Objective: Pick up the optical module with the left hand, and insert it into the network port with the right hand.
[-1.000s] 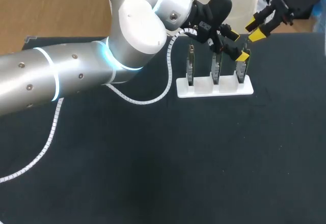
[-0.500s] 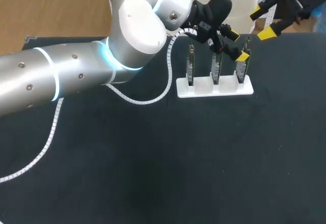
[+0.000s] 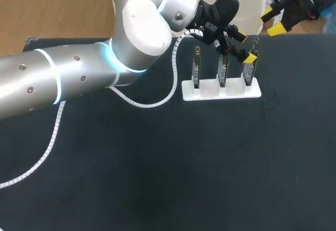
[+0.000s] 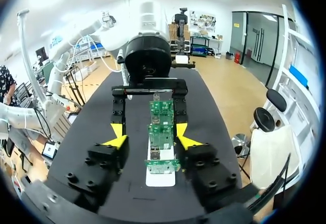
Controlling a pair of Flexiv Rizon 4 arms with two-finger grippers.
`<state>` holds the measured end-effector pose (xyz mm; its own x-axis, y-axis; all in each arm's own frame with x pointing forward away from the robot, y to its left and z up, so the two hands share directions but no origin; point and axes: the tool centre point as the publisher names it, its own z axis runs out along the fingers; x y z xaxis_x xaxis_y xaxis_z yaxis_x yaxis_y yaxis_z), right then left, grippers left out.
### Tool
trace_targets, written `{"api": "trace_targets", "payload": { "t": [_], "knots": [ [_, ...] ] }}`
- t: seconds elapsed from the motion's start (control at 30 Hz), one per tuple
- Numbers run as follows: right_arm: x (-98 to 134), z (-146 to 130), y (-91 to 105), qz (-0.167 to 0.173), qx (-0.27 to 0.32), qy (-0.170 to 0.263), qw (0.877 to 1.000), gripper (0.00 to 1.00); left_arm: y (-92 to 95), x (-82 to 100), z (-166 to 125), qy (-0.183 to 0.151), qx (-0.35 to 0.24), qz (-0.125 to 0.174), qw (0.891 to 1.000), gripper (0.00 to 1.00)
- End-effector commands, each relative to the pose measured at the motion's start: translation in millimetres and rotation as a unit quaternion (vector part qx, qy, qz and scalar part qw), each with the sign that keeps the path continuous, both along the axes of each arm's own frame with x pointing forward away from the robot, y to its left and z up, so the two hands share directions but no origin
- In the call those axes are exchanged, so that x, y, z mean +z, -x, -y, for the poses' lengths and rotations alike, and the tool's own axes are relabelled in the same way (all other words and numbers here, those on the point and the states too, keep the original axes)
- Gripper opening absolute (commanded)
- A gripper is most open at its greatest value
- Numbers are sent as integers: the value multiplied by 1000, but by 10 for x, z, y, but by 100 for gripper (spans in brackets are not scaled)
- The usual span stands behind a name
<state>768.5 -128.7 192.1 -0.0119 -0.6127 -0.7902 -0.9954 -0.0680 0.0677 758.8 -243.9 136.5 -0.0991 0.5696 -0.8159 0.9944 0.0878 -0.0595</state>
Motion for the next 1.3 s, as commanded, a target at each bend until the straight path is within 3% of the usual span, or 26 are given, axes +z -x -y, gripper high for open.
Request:
{"api": "trace_targets", "payload": {
  "t": [0.03, 1.3],
  "knots": [
    [4, -57, -19, 1, 0, 4, 1000, 0, -10, 5, 11, -2, 0, -1, 1000, 100],
    [-244, -172, -49, -14, -10, 29, 999, 0, -10, 5, 11, -2, 0, -1, 1000, 100]
  ]
}}
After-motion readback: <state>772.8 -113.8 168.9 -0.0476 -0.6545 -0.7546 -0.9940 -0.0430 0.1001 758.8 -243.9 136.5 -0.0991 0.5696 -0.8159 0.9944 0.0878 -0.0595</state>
